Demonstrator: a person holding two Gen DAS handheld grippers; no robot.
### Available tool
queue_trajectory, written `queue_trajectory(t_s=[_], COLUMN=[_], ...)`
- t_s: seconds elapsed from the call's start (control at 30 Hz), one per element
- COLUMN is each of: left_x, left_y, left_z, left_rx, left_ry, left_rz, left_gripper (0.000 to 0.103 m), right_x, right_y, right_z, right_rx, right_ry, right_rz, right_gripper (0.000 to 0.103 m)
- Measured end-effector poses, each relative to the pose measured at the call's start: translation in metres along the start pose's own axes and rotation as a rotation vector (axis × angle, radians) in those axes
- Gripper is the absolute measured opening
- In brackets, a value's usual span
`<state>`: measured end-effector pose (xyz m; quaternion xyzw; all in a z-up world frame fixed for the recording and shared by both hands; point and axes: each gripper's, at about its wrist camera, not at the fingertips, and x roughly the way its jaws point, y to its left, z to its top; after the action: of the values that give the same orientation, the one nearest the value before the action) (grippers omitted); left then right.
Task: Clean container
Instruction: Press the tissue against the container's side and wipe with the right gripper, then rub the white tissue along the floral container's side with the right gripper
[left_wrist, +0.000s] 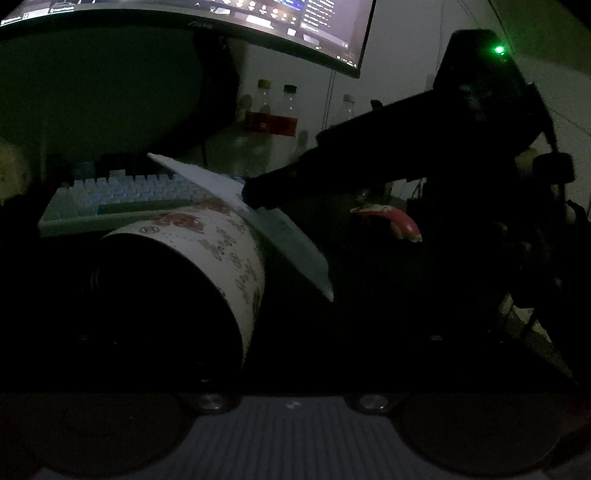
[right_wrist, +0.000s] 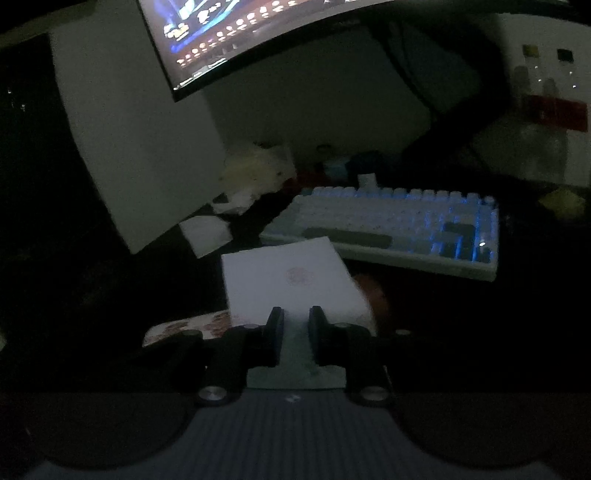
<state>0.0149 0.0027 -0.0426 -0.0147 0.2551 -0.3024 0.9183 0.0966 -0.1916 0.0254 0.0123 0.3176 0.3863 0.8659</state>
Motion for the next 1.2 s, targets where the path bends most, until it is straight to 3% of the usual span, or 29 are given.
queue_trajectory(t_s=[0.17, 0.27, 0.47, 0.57, 0.77, 0.83, 0.97, 1.03, 1.1, 1.2], left_x=[-0.001, -0.001, -0.001, 0.0, 0.001, 0.0, 0.001, 0.001, 0.001, 0.001], left_y=[0.0, 0.0, -0.001, -0.003, -0.01, -0.012, -0.013, -0.013, -0.015, -0.017], left_z=[0.001, 0.002, 0.002, 0.002, -0.001, -0.001, -0.002, -0.002, -0.002, -0.003], left_rx=[-0.004, -0.007, -0.012, -0.007, 0.004, 0.006, 0.006, 0.008, 0.011, 0.017], left_ry=[0.005, 0.007, 0.012, 0.015, 0.02, 0.021, 0.022, 0.023, 0.025, 0.026], left_rz=[-0.007, -0.012, -0.025, -0.032, -0.042, -0.042, -0.045, -0.047, -0.049, -0.053], left_gripper=[0.101, 0.101, 0.101, 0.101, 0.101, 0.101, 0.101, 0.101, 0.101, 0.101], right_x=[-0.004, -0.003, 0.006, 0.001, -0.01, -0.011, -0.008, -0.007, -0.009, -0.013], right_y=[0.023, 0.023, -0.001, -0.005, 0.015, 0.009, -0.014, -0.022, -0.017, 0.004], right_z=[-0.005, -0.001, 0.01, 0.01, 0.001, 0.004, 0.013, 0.015, 0.012, 0.004], right_rx=[-0.06, -0.063, -0.03, -0.01, -0.047, -0.033, 0.009, 0.037, 0.027, -0.027], right_ry=[0.037, 0.044, 0.014, 0.027, 0.09, 0.106, 0.104, 0.101, 0.097, 0.096], right_rz=[0.151, 0.135, -0.043, -0.031, 0.109, 0.098, -0.038, -0.059, -0.05, 0.039], right_gripper=[0.02, 0.018, 0.017, 0.019, 0.019, 0.017, 0.017, 0.018, 0.019, 0.019])
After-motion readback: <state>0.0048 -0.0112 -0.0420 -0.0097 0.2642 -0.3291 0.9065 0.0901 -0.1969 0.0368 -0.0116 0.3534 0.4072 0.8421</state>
